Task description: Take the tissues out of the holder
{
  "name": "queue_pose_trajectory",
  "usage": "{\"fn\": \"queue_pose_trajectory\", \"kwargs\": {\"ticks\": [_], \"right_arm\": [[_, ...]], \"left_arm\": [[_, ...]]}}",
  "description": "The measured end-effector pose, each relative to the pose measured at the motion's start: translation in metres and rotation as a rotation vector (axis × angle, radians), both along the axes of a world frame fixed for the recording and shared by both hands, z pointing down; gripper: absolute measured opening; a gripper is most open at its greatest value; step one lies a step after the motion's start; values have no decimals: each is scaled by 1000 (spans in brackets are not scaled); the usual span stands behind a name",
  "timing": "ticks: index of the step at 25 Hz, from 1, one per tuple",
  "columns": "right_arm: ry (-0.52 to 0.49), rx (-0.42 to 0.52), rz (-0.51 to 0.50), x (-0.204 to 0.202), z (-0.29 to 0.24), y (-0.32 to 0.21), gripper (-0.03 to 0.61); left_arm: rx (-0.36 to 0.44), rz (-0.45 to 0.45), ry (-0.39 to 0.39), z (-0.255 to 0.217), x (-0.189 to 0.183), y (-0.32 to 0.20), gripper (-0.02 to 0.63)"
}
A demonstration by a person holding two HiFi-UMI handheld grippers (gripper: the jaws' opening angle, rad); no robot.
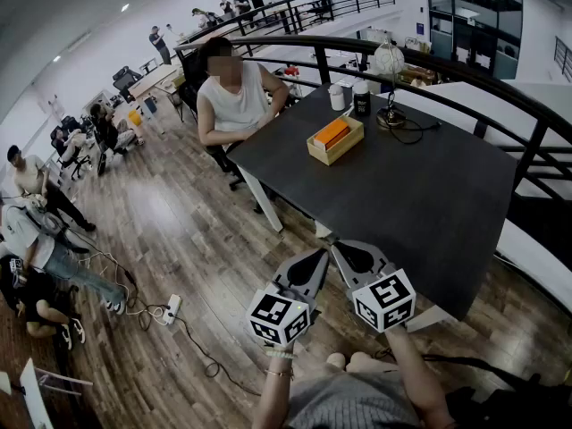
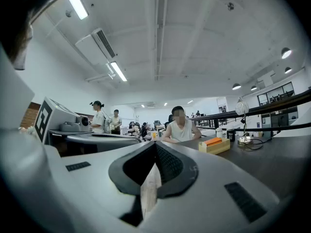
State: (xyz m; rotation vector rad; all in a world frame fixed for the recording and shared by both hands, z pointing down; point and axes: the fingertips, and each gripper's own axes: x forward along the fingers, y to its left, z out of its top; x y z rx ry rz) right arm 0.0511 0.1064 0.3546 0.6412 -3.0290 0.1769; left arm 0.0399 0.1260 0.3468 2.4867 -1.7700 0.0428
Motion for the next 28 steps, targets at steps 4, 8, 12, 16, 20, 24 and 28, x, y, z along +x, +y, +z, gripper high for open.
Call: {"fn": "queue_pose_trajectory", "kwargs": {"ticks": [4, 8, 12, 16, 20, 24, 28], "right_arm": [[4, -1, -3, 1, 2, -2, 12], [14, 8, -16, 2, 3, -6, 12], [20, 13, -20, 6, 3, -14, 12], [23, 24, -20, 11, 1, -25, 12], [-7, 15, -24, 12, -2, -33, 12], [-37, -10, -55, -2, -1, -42, 12], [-50, -39, -79, -18, 3, -50, 12]], "left_arm": [[1, 2, -4, 1, 1, -3, 8], [6, 0, -6, -2, 4, -9, 8], [11, 1, -6, -3, 8, -19, 8], [21, 2, -3, -6, 11, -31, 8], [33, 7, -16, -10, 20, -32, 8], [18, -47, -24, -4, 5, -35, 8], [9, -113, -21, -4, -22, -40, 8]]}}
